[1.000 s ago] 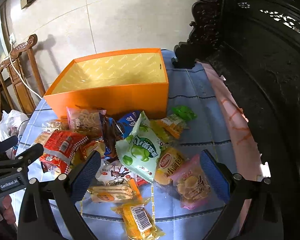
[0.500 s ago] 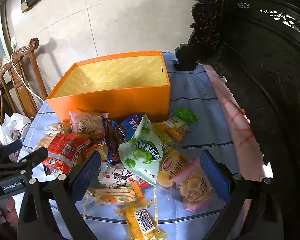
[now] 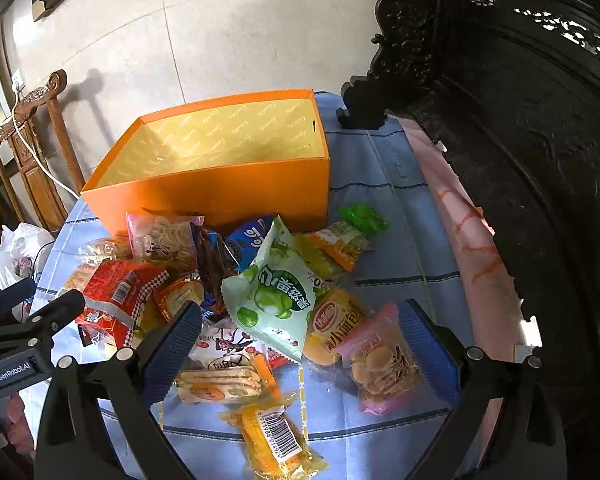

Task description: Organize snacks

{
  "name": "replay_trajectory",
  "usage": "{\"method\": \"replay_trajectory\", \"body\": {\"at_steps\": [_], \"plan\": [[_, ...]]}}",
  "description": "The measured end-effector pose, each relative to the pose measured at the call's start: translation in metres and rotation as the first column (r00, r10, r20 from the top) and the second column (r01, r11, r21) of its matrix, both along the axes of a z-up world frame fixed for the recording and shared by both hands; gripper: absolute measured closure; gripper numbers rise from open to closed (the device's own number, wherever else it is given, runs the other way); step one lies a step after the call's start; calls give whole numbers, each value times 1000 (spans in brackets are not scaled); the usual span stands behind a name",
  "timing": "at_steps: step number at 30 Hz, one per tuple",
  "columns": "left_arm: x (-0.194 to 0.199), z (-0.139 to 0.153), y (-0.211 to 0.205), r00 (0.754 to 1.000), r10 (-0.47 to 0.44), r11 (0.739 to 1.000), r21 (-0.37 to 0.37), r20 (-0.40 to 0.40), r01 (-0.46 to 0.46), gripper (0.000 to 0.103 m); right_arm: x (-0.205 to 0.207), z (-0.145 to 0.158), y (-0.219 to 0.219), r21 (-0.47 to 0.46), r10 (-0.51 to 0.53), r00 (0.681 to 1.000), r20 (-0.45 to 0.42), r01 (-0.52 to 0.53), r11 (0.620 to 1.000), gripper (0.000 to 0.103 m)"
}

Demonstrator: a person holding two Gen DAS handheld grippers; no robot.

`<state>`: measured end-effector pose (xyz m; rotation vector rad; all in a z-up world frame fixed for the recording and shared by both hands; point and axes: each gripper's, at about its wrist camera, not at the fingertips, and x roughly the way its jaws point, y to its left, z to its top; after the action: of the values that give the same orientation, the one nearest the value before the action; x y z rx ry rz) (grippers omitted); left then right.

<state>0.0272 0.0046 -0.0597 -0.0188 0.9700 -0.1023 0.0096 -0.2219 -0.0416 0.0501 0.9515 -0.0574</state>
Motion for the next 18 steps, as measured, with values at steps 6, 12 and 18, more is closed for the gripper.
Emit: {"method": "replay_trajectory", "body": {"at_steps": [6,12,18], "plan": [[-1,-2,0,1000,-6,1000,17,-2,6,4,0,-4,-2,41,-3,1000,-23,4,999,4],[-1,-2,-1,1000,-12,1000,22,0,12,4,-1,-5,-1,33,-5,1000,-31,6,999,4],[-1,-1,-5,1000,-28,999,31,5,28,4,1,-5,0,23,0,999,-32,1,1000,4]]}}
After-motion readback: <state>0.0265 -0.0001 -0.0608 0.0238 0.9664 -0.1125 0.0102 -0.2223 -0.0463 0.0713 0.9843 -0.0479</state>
